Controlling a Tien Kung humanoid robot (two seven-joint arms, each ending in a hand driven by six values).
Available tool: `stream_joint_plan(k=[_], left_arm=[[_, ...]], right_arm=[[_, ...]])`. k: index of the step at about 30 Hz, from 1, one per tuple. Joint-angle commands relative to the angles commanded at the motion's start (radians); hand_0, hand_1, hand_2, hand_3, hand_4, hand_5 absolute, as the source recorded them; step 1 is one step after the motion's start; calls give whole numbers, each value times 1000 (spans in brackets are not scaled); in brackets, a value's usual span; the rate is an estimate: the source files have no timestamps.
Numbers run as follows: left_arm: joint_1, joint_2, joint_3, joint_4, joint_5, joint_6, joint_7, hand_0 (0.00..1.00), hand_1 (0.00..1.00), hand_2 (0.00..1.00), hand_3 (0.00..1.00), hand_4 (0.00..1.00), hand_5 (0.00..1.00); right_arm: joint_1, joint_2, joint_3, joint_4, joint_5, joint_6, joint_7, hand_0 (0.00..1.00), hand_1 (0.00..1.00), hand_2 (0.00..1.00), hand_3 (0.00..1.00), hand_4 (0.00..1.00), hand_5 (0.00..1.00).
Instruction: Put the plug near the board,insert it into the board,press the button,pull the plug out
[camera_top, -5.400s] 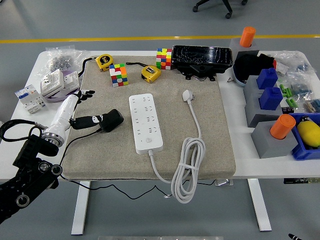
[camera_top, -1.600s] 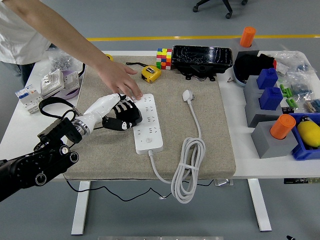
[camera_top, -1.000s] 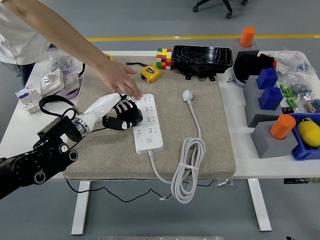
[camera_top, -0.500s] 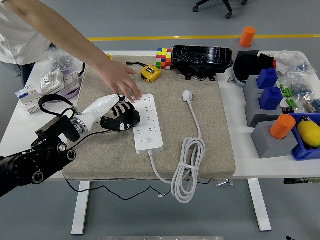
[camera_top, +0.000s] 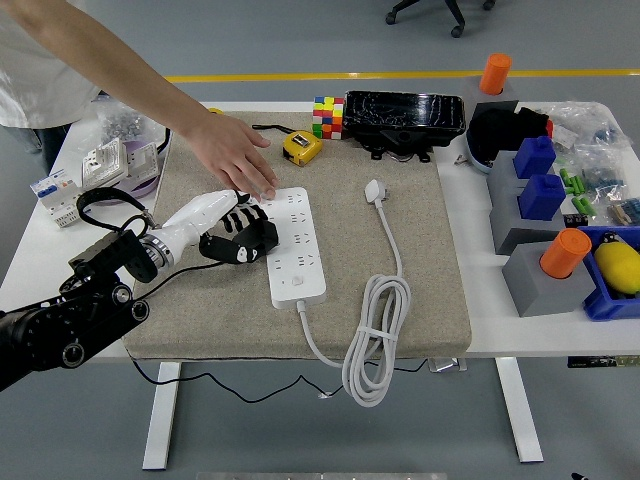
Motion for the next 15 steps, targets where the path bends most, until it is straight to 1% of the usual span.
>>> stream_joint_plan(k=[15], left_arm=[[-2, -3, 11, 5, 43, 10, 6, 390, 392, 458, 575, 619, 2]], right_arm=[[0, 1, -1, 1, 0, 0, 0, 678, 687, 694, 596, 933, 528]])
